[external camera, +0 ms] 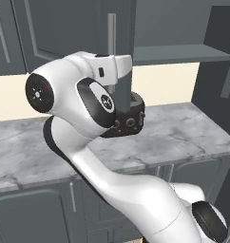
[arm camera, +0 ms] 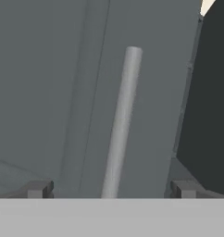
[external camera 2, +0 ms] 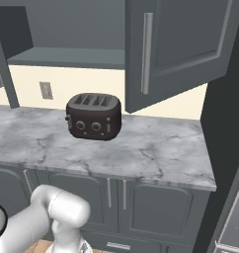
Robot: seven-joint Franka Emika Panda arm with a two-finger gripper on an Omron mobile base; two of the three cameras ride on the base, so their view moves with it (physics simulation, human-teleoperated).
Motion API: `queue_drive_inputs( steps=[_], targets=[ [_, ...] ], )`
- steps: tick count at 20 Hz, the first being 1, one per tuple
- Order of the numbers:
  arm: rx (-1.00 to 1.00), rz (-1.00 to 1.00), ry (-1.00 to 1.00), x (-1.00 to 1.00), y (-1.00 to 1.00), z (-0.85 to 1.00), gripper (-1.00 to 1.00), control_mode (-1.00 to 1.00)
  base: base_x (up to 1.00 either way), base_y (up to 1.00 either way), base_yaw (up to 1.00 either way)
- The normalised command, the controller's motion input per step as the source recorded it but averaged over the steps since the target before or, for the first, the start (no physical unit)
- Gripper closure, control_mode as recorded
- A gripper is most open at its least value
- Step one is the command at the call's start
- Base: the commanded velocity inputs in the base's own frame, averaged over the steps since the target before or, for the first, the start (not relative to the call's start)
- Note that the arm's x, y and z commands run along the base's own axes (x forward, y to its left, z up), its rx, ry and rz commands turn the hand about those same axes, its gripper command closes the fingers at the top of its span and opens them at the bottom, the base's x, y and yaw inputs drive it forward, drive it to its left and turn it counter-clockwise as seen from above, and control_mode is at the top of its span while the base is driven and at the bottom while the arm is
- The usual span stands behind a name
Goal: Close all open cabinet doors.
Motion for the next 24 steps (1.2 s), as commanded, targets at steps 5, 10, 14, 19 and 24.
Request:
queue_drive_inputs(
  steps=[5, 10, 14, 19, 24],
  targets=[
    [0.00, -0.04, 0.00, 0.43, -0.13, 0.00, -1.00, -1.00, 0.00, 0.00, 0.00],
    [0.00, -0.05, 0.00, 0.29, -0.19, 0.00, -1.00, -1.00, 0.00, 0.00, 0.00],
    [0.00, -0.04, 0.00, 0.35, -0.24, 0.00, -1.00, -1.00, 0.00, 0.00, 0.00],
    [0.00, -0.02, 0.00, 0.33, -0.19, 0.00, -1.00, -1.00, 0.00, 0.00, 0.00],
    [0.00, -0.01, 0.00, 0.37, -0.24, 0.00, -1.00, -1.00, 0.00, 0.00, 0.00]
  ],
)
